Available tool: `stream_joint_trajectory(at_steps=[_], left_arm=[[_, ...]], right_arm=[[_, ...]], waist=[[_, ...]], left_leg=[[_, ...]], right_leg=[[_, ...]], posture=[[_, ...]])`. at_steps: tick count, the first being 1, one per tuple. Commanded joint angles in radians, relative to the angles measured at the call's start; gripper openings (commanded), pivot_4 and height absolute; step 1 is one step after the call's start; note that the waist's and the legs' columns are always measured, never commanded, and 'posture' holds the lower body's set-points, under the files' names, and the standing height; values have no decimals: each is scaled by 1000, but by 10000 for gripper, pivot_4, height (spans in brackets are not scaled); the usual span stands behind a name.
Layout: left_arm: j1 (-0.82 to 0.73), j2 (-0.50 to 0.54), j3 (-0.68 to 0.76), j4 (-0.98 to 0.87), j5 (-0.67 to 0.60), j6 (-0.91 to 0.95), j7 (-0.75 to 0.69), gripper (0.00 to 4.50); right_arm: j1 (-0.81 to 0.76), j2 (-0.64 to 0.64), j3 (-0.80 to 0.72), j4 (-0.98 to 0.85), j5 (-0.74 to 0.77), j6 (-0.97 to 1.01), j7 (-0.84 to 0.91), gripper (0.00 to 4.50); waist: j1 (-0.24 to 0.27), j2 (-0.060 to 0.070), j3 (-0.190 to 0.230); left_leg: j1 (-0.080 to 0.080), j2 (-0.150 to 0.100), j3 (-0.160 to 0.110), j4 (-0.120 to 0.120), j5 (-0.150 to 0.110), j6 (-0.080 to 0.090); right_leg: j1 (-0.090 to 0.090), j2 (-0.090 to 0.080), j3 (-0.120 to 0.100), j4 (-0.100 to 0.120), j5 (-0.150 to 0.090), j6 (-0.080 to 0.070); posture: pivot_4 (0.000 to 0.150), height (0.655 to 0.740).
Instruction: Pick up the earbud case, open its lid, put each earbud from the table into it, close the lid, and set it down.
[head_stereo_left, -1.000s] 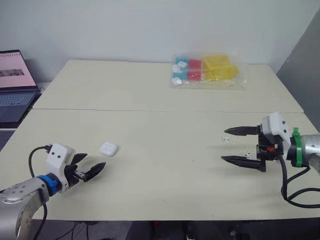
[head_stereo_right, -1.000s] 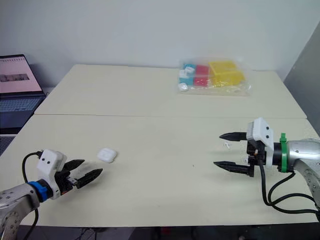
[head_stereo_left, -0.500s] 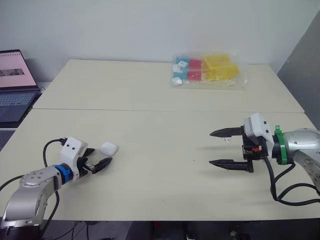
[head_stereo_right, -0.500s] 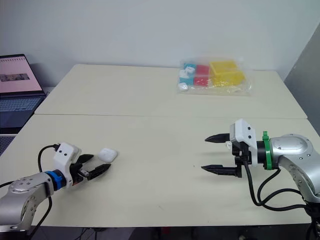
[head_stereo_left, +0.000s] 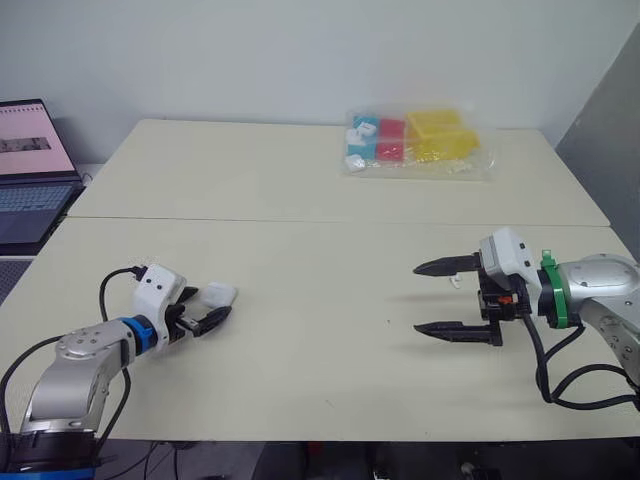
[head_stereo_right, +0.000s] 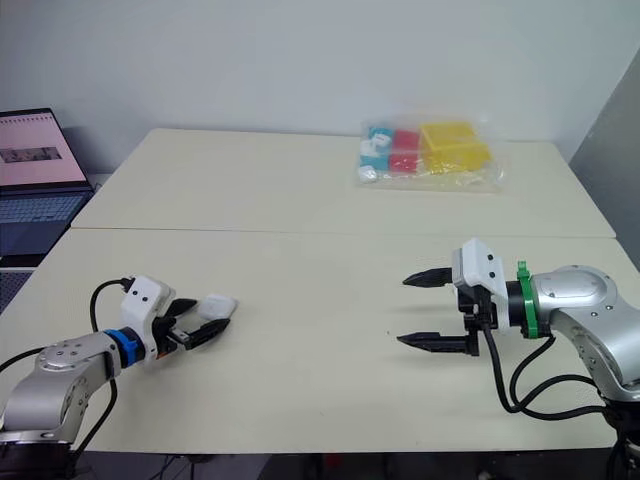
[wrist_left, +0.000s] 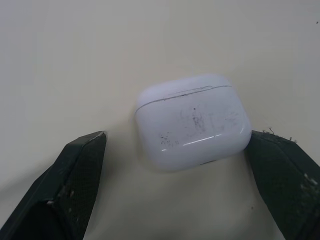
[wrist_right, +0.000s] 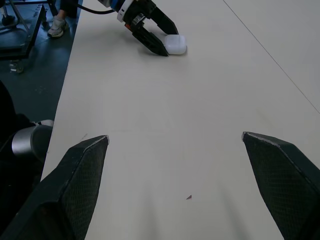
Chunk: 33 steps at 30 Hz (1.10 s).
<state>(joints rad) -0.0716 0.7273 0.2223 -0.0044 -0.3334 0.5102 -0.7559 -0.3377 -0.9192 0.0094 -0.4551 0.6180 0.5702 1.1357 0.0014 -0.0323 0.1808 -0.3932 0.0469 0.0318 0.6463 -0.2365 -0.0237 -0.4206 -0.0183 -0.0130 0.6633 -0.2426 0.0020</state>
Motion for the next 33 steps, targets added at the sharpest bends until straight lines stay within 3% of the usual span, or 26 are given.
stream_joint_trajectory(at_steps=[1,12,28,31,33], left_arm=[[-7,-20,-12,2,-13,36,6,45000],[42,-99,28,-95,-33,113,105,45000],[8,-114,20,-86,-12,196,196,45000],[3,-111,9,-92,-17,204,185,39126],[1,-107,2,-93,-21,210,176,32772]], right_arm=[[-33,2,-8,-10,2,-22,19,44717],[-141,26,24,68,8,-1,70,44717],[-169,56,57,97,-33,-21,99,44717],[-169,61,55,94,-34,-19,95,45000],[-168,62,54,92,-34,-17,94,45000]], waist=[[0,0,0],[-1,0,0],[-1,2,-1],[-1,3,-2],[-1,3,-2]], left_leg=[[0,0,0,0,0,0],[1,0,0,0,0,0],[3,0,0,0,0,0],[3,0,0,-1,0,0],[3,0,0,-1,0,0]], right_leg=[[0,0,0,0,0,0],[0,0,1,0,0,0],[1,0,0,1,0,0],[1,0,1,2,0,0],[1,0,1,1,0,0]], posture=[[1500,7387],[1500,7387],[1500,7387],[1500,7387],[1500,7387]])
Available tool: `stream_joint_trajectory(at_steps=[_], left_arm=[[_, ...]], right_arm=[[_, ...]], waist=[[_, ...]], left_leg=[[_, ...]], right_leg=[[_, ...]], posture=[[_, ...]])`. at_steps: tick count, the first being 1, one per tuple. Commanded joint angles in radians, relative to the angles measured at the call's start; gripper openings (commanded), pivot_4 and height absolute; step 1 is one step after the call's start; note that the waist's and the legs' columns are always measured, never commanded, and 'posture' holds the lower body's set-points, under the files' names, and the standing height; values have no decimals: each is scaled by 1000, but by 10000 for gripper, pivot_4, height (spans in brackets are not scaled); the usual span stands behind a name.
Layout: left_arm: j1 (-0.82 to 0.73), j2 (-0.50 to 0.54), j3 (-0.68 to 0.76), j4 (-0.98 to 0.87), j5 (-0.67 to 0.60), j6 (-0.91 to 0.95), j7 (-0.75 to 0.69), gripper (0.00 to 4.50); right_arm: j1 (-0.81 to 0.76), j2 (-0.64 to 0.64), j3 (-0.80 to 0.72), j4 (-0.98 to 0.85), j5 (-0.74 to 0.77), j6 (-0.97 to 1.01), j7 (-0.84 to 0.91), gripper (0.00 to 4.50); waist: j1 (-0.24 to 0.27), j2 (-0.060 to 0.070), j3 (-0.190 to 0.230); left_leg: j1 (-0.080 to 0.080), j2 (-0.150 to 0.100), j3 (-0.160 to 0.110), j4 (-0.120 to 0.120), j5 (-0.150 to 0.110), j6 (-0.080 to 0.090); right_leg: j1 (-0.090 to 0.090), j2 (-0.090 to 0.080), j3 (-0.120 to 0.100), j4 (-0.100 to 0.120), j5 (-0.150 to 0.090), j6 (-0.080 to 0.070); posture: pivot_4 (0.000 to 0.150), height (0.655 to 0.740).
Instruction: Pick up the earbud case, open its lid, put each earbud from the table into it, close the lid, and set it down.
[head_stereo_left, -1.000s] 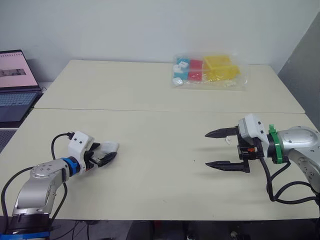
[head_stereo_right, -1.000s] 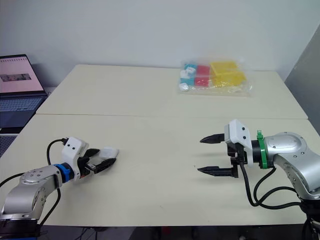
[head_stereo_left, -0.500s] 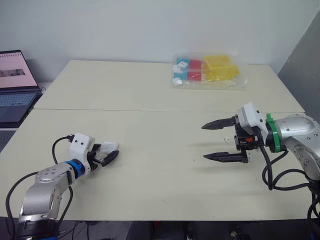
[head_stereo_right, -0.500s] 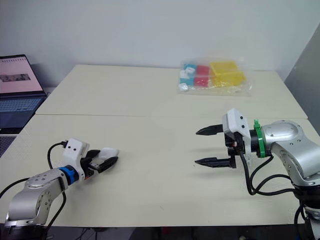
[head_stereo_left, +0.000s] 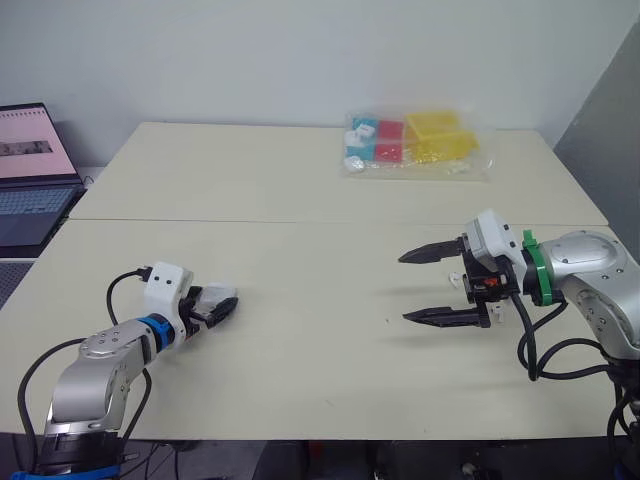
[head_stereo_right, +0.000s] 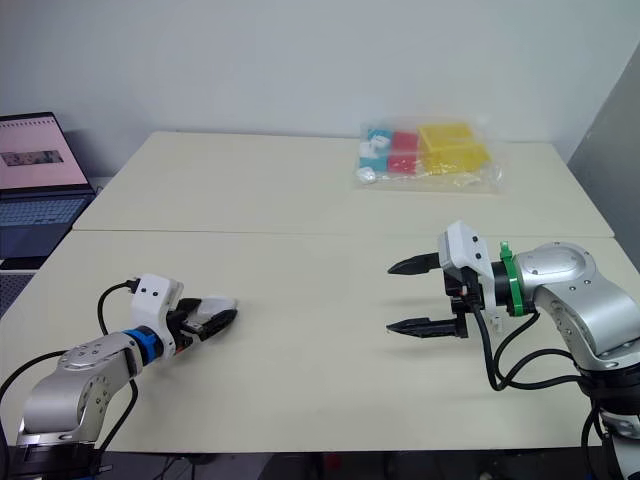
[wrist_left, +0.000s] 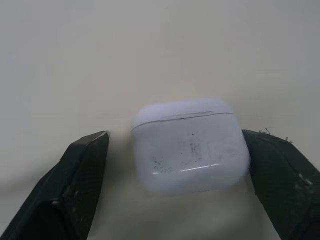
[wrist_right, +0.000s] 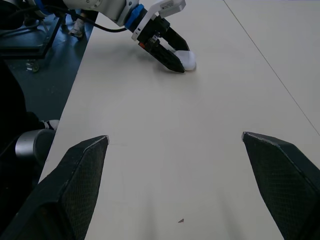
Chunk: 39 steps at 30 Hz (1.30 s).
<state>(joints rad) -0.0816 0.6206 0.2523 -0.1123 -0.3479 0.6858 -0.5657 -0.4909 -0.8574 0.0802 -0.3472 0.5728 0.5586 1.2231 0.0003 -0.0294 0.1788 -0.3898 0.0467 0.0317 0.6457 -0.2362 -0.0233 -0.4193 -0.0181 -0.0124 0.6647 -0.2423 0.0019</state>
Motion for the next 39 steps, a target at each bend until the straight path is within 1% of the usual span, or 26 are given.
stream_joint_trajectory(at_steps=[1,2,4,6,9,12,14,19,21,22,23,24,26,28,30,34,39], left_arm=[[11,1,-30,13,-9,36,-19,29506],[11,2,-30,11,-10,38,-22,27938],[16,12,-36,4,-12,36,-40,27948],[34,38,-54,-26,-19,11,-96,27948],[50,52,-73,-56,-25,-53,-158,27948],[58,67,-148,-114,-8,-182,-269,27948],[34,50,-203,-148,-2,-249,-310,27948],[-35,15,-298,-156,32,-332,-336,27948],[-120,-41,-361,-132,73,-431,-336,27948],[-162,-65,-386,-109,104,-500,-337,27948],[-189,-81,-400,-89,125,-550,-339,27948],[-214,-93,-422,-61,157,-629,-350,27948],[-240,-106,-447,-19,192,-726,-364,27948],[-262,-121,-472,26,240,-852,-359,27948],[-299,-151,-494,85,273,-985,-355,27948],[-332,-172,-515,141,270,-1072,-389,27947],[-345,-182,-514,169,276,-1133,-380,27947]], right_arm=[[-13,1,-19,-18,13,-3,5,45000],[-13,1,-20,-20,14,-1,4,45000],[-11,0,-22,-24,14,-1,1,45000],[-2,-3,-34,-33,19,2,-7,45000],[13,-9,-52,-49,32,19,-19,45000],[32,-15,-98,-73,72,71,-52,45000],[48,-15,-135,-96,114,116,-83,45000],[76,-22,-170,-130,125,131,-126,45000],[92,-6,-208,-165,187,204,-201,45000],[101,9,-216,-193,210,256,-265,45000],[105,19,-220,-214,227,294,-313,45000],[109,42,-222,-232,280,358,-372,45000],[109,69,-230,-252,357,441,-445,45000],[110,87,-223,-273,388,477,-495,45000],[79,125,-210,-235,431,581,-605,45000],[29,195,-215,-161,545,766,-761,45000],[-7,267,-224,-116,618,858,-877,45000]], waist=[[0,0,0],[0,0,0],[0,0,0],[0,0,0],[0,0,0],[6,0,0],[9,0,0],[10,-1,1],[8,-1,1],[8,-1,1],[9,-1,1],[10,-2,1],[6,-2,0],[-2,-2,0],[-2,-2,0],[-1,-2,0],[-2,-2,0]], left_leg=[[0,0,0,0,0,0],[0,0,0,0,0,0],[-1,0,0,0,0,0],[-1,-1,0,0,0,0],[-1,-1,0,-1,0,0],[-4,-1,0,0,0,0],[-5,-1,0,0,0,0],[-6,0,0,0,0,0],[-6,0,0,0,0,0],[-6,-1,0,0,0,0],[-7,-2,0,0,0,0],[-7,-2,-1,1,0,0],[-7,-2,0,0,0,0],[-7,-2,0,0,0,0],[-7,-2,0,0,0,0],[-8,-1,0,1,0,0],[-8,-1,0,1,0,0]], right_leg=[[0,0,0,0,0,0],[0,0,0,-1,0,0],[0,0,1,-1,0,0],[0,0,1,-1,0,0],[-1,0,1,-2,0,0],[-2,-1,0,-3,0,0],[-2,-1,0,-3,-1,-1],[-2,0,-1,-4,0,0],[-3,0,0,-3,0,0],[-3,1,-1,-3,0,0],[-3,2,-1,-3,0,0],[-2,3,-1,-3,0,0],[-2,5,0,-3,0,0],[-3,5,2,-3,0,0],[-3,6,1,-4,0,0],[-3,8,0,-3,1,1],[-3,9,1,-3,1,1]], posture=[[1500,7387],[1500,7387],[1500,7387],[1500,7387],[1500,7387],[1500,7387],[1500,7387],[1500,7387],[1500,7387],[1500,7387],[1500,7387],[1500,7387],[1500,7387],[1500,7387],[1500,7387],[1500,7387],[1500,7387]])
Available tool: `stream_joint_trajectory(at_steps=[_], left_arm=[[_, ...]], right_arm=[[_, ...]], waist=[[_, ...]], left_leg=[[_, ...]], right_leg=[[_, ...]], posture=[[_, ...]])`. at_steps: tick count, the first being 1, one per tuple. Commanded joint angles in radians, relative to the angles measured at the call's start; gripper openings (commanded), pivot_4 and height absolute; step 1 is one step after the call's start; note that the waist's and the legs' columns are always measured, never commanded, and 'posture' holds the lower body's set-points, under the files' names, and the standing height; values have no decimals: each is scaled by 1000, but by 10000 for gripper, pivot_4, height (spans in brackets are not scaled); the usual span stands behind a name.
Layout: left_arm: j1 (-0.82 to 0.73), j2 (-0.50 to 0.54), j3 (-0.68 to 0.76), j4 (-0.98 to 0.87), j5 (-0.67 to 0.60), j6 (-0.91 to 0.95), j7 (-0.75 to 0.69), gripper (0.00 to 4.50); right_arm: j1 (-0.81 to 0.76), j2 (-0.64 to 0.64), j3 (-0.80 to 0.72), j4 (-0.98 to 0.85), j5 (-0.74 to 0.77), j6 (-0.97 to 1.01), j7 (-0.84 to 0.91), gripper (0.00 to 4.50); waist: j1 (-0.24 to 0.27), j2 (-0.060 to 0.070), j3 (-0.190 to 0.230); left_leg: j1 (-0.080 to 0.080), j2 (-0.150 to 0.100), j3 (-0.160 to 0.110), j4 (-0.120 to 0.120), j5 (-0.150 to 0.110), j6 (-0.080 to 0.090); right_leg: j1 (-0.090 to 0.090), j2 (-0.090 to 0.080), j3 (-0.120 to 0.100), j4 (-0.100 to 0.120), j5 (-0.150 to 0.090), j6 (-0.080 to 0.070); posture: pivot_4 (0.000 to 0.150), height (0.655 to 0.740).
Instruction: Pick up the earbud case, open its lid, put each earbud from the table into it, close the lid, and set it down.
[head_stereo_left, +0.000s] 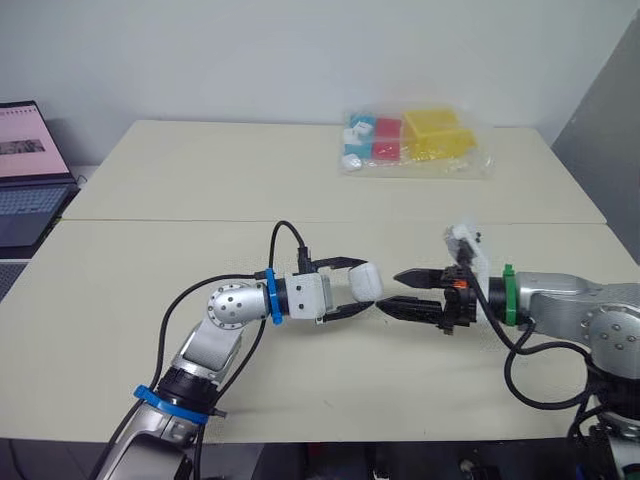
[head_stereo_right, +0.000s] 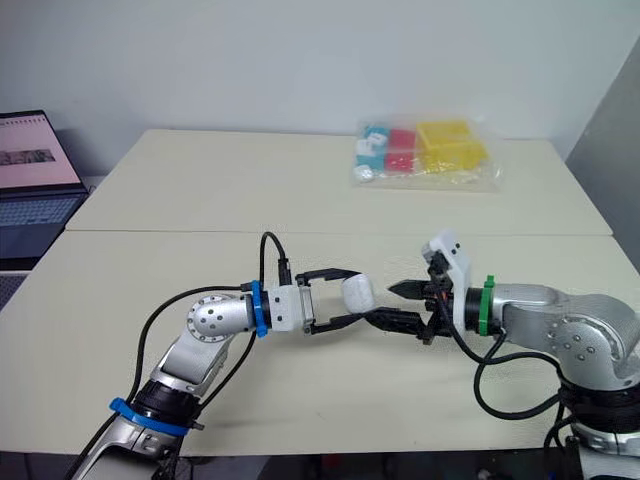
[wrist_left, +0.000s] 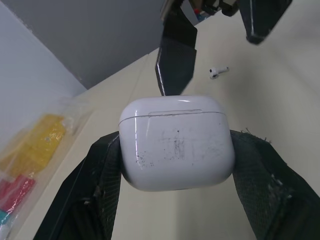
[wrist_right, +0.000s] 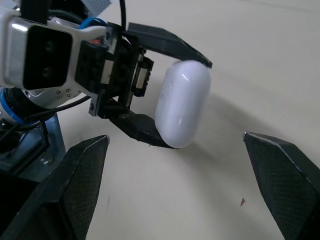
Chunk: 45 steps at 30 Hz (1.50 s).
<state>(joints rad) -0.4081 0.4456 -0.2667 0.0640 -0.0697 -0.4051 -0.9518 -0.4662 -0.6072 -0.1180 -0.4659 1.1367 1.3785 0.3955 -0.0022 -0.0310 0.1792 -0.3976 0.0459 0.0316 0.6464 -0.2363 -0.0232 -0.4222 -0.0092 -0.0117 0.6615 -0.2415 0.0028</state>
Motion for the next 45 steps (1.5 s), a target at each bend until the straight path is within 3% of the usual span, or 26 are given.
stream_joint_trajectory(at_steps=[1,14,18,25,26,36,37,40,45], left_arm=[[-17,-9,2,-10,-10,-54,2,27948],[-20,-18,1,-17,-22,-53,-5,27948],[-18,-25,3,-26,-26,-41,2,27948],[-22,-34,8,-36,-59,-37,-5,27948],[-22,-34,9,-39,-67,-37,-9,27947],[8,-48,24,-73,-164,1,-24,27947],[5,-46,25,-72,-172,1,-34,35160],[-12,-20,21,-28,-104,-38,-31,43793],[-25,22,25,-11,-88,5,-46,45000]], right_arm=[[-35,35,-21,11,55,35,-62,45000],[-48,103,22,87,32,18,-63,45000],[-59,114,10,125,33,17,-61,35635],[-66,117,-11,155,90,42,-40,9442],[-67,119,-15,160,98,43,-43,7572],[-78,119,-35,181,209,66,-59,7731],[-79,115,-34,182,213,67,-59,7731],[-81,97,-27,182,214,67,-52,7731],[-94,51,-3,172,165,52,-23,7731]], waist=[[0,0,0],[0,0,0],[0,0,0],[0,0,0],[0,0,0],[-1,0,0],[-1,0,0],[-1,0,0],[-1,0,0]], left_leg=[[0,0,0,0,0,0],[-1,0,0,0,0,0],[-1,0,-1,0,0,0],[-1,1,-1,0,0,0],[-1,1,-1,0,0,0],[-1,1,-1,0,0,0],[-1,1,-1,0,0,0],[-1,1,-1,0,0,0],[-1,1,-1,-1,0,0]], right_leg=[[0,0,0,0,0,0],[-1,2,0,0,0,0],[-1,2,0,0,0,0],[-1,3,0,0,0,0],[-1,3,-1,0,0,0],[-1,3,0,-1,0,0],[-1,3,0,-1,0,0],[-1,3,0,-1,0,0],[-1,4,0,-1,0,0]], posture=[[1500,7387],[1500,7387],[1500,7387],[1500,7387],[1500,7387],[1500,7387],[1500,7387],[1500,7387],[1500,7387]])
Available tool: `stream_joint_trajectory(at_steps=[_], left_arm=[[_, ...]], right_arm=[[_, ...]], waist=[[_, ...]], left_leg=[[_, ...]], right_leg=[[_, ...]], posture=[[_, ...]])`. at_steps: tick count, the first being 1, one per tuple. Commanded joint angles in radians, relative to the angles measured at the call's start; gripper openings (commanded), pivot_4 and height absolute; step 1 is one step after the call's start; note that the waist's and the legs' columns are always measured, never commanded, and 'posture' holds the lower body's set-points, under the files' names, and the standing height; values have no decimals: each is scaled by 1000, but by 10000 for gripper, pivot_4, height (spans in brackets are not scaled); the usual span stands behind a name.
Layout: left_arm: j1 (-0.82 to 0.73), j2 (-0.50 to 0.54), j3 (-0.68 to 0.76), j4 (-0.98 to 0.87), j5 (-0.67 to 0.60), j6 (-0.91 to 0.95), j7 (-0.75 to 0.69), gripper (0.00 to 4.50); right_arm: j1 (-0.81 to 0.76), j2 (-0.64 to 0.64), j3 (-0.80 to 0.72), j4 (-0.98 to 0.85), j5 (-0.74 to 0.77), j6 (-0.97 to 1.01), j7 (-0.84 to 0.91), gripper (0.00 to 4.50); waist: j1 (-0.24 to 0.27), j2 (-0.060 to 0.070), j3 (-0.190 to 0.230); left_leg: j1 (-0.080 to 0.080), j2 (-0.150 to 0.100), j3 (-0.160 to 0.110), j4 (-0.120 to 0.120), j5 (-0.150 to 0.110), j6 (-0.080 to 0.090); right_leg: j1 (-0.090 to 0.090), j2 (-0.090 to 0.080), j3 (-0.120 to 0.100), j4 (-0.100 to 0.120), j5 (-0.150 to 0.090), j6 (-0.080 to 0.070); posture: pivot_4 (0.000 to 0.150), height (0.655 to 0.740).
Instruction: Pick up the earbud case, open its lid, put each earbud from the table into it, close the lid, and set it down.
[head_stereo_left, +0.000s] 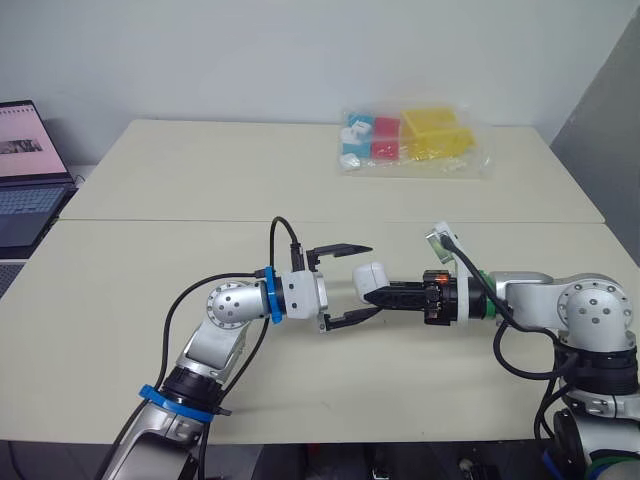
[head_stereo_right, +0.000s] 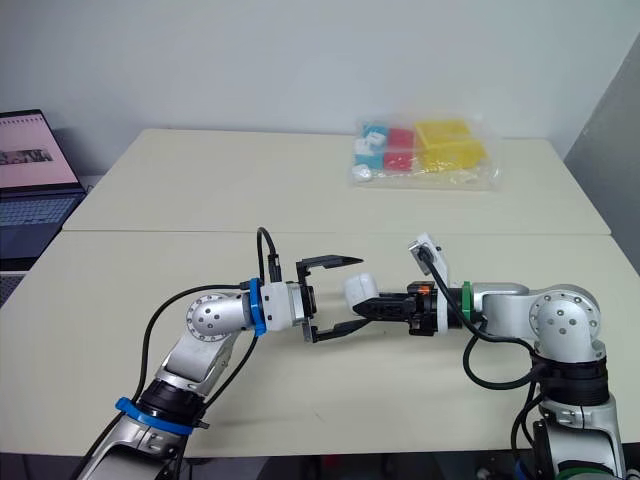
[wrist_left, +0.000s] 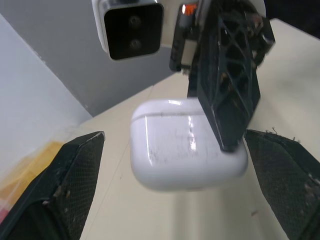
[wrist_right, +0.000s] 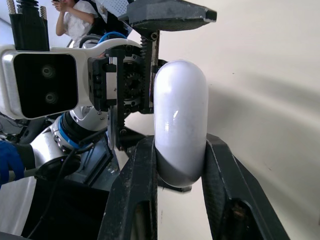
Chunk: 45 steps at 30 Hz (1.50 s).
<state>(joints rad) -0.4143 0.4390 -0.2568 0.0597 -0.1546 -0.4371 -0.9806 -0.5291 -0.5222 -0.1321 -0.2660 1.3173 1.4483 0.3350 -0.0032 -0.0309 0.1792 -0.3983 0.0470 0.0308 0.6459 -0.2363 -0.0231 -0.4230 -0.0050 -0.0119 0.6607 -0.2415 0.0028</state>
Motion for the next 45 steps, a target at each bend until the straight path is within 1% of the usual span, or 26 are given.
stream_joint_trajectory(at_steps=[1,3,4,5,6,8,9,12,16,18,20,22,25,29,32,37,45], left_arm=[[-19,35,15,-5,-3,46,-22,45000],[-9,55,26,-24,-28,113,-28,45000],[5,83,35,-60,-87,280,-32,45000],[16,104,43,-91,-131,407,-35,45000],[25,142,43,-125,-182,576,-46,45000],[27,194,40,-185,-246,798,-52,45000],[23,212,39,-211,-267,874,-49,45000],[-2,229,23,-285,-272,1007,-21,45000],[-40,199,17,-348,-284,1131,22,45000],[-49,195,13,-363,-281,1156,26,45000],[-70,171,18,-372,-288,1216,62,45000],[-113,134,-14,-380,-233,1192,109,45000],[-159,115,-88,-386,-167,1135,101,45000],[-191,65,-106,-378,-162,1141,116,45000],[-193,59,-128,-377,-144,1120,101,45000],[-190,45,-113,-372,-153,1114,99,45000],[-188,48,-113,-368,-151,1105,84,45000]], right_arm=[[-33,-42,16,-29,-26,-22,44,7731],[-48,-79,33,-40,-69,-44,76,7731],[-68,-126,53,-52,-117,-70,112,7731],[-81,-160,68,-60,-152,-89,140,7730],[-96,-235,120,-91,-228,-141,206,7731],[-114,-353,213,-137,-356,-237,319,7730],[-120,-397,252,-149,-408,-280,365,7730],[-149,-528,414,-191,-647,-486,516,7730],[-182,-592,558,-180,-905,-695,638,7730],[-184,-595,581,-165,-971,-746,672,7730],[-183,-590,591,-150,-1020,-795,718,7730],[-189,-564,599,-136,-1057,-824,748,7730],[-197,-510,594,-121,-1072,-814,775,7730],[-205,-465,592,-107,-1104,-805,800,7730],[-211,-437,591,-100,-1122,-794,811,7730],[-217,-406,580,-114,-1122,-758,831,7730],[-221,-391,571,-119,-1136,-746,845,7730]], waist=[[0,0,0],[-1,0,0],[-1,0,0],[-2,0,0],[-4,0,0],[-9,1,1],[-10,1,1],[-10,1,1],[-9,1,1],[-8,1,1],[-6,1,1],[-4,1,2],[-2,0,2],[-2,0,2],[-2,0,2],[-1,0,2],[-1,0,2]], left_leg=[[0,0,0,0,0,0],[0,0,0,0,0,0],[0,0,0,0,0,0],[0,0,0,0,0,0],[-1,0,0,0,0,0],[-1,0,-1,0,0,0],[-1,0,-1,-1,0,0],[-2,0,-2,-2,0,0],[-2,0,-1,-2,0,0],[-2,0,-1,-1,0,0],[-2,0,0,-1,0,0],[-2,0,-1,-1,0,0],[-2,0,-1,0,0,0],[-2,0,0,-1,0,0],[-2,0,-1,0,0,0],[-1,-1,-1,0,0,0],[-1,-1,-1,0,0,0]], right_leg=[[0,0,0,0,0,0],[0,0,0,0,0,0],[0,0,0,0,0,0],[-1,0,0,0,0,0],[-1,0,0,0,0,0],[-2,0,0,0,0,0],[-3,0,0,-1,0,0],[-3,1,-2,-3,-1,-1],[-3,1,-1,-3,-1,-1],[-3,1,-1,-3,-1,-1],[-3,1,0,-3,-1,-1],[-3,1,-1,-3,-1,-1],[-3,1,0,-2,-1,-1],[-3,1,0,-2,-1,-1],[-3,1,0,-1,-1,-1],[-3,1,0,0,-1,-2],[-3,1,0,0,-1,-2]], posture=[[1500,7387],[1500,7387],[1500,7387],[1500,7387],[1500,7387],[1500,7387],[1500,7387],[1500,7387],[1500,7387],[1500,7387],[1500,7387],[1500,7387],[1500,7387],[1500,7387],[1500,7387],[1500,7387],[1500,7387]])
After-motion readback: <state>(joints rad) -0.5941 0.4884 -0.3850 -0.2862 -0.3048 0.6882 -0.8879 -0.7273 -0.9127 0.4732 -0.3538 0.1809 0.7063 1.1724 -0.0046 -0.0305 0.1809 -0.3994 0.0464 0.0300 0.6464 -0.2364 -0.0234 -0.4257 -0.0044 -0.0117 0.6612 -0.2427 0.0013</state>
